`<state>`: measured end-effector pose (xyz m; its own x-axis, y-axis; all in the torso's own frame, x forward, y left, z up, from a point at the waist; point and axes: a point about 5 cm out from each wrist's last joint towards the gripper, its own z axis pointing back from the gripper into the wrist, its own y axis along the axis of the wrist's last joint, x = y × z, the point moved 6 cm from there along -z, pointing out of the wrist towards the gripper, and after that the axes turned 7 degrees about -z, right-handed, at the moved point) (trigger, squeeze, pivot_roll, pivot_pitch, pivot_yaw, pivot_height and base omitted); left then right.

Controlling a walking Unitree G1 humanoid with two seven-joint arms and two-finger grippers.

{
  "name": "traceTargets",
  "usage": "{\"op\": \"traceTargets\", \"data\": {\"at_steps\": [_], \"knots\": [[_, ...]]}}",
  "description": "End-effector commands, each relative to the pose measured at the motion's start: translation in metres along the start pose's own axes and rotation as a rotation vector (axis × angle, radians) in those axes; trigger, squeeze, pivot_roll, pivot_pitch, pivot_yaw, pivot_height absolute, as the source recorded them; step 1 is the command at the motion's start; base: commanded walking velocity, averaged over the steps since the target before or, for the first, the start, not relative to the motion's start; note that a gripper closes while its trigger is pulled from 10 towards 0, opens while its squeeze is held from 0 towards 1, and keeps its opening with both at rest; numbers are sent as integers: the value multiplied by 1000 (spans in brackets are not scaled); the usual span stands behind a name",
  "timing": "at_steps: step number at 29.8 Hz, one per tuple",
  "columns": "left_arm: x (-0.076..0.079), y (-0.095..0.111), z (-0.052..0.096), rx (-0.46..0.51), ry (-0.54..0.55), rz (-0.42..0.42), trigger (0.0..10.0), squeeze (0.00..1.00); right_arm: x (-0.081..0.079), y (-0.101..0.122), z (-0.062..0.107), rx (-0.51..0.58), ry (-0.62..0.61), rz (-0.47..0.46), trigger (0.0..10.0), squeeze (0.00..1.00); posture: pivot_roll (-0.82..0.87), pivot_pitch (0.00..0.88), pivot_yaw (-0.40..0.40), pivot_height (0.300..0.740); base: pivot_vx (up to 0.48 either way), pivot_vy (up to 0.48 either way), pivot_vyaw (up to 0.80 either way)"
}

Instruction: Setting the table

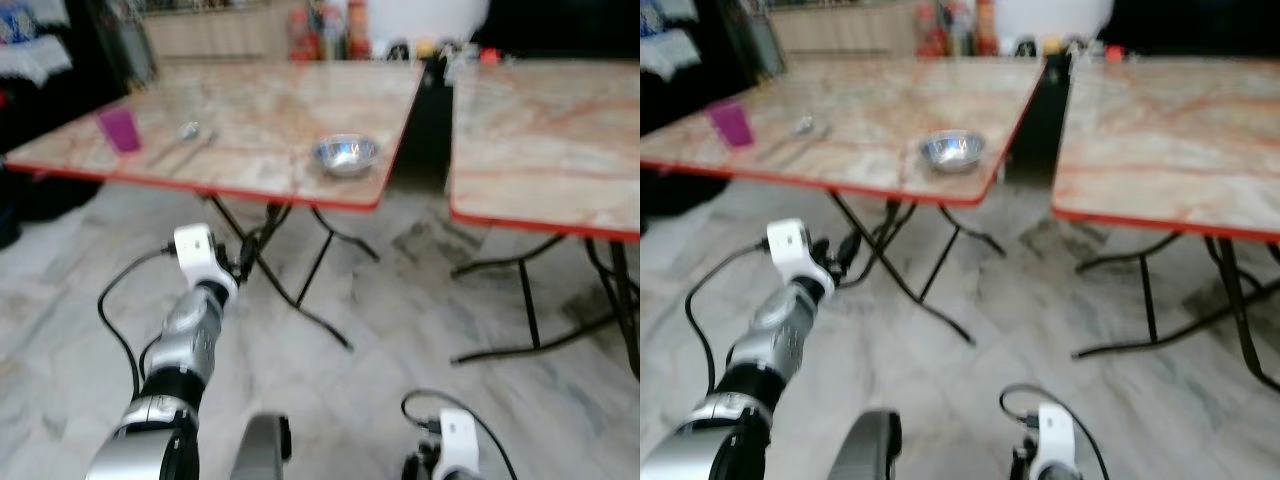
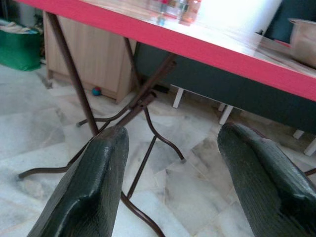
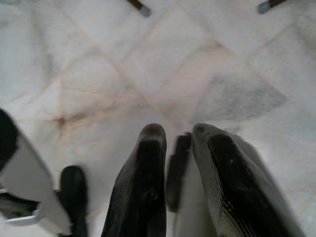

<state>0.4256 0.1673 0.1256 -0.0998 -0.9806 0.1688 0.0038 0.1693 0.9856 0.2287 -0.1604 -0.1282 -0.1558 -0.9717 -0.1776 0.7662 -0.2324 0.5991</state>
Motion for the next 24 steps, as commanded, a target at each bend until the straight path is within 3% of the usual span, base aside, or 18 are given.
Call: {"op": "traceTargets", "data": {"at_steps": [1, 9, 18, 24], "knots": [[6, 19, -6, 52, -15, -2, 10000, 0, 0, 9, -1, 26, -3, -18, 10000, 0, 29, 0, 39, 612, 360, 0, 0], [12, 23, -7, 60, -36, -18, 10000, 0, 1, 7, -1, 19, -10, -13, 10000, 0, 29, 0, 42, 657, 318, 0, 0], [13, 21, -5, 63, -26, -14, 10000, 0, 2, 4, -1, -1, -7, 11, 10000, 0, 34, 0, 36, 722, 0, 0, 0], [12, 11, 1, 39, -26, -19, 10000, 0, -2, 0, -1, -17, 5, 23, 10000, 0, 38, 0, 33, 722, 0, 0, 0]]}}
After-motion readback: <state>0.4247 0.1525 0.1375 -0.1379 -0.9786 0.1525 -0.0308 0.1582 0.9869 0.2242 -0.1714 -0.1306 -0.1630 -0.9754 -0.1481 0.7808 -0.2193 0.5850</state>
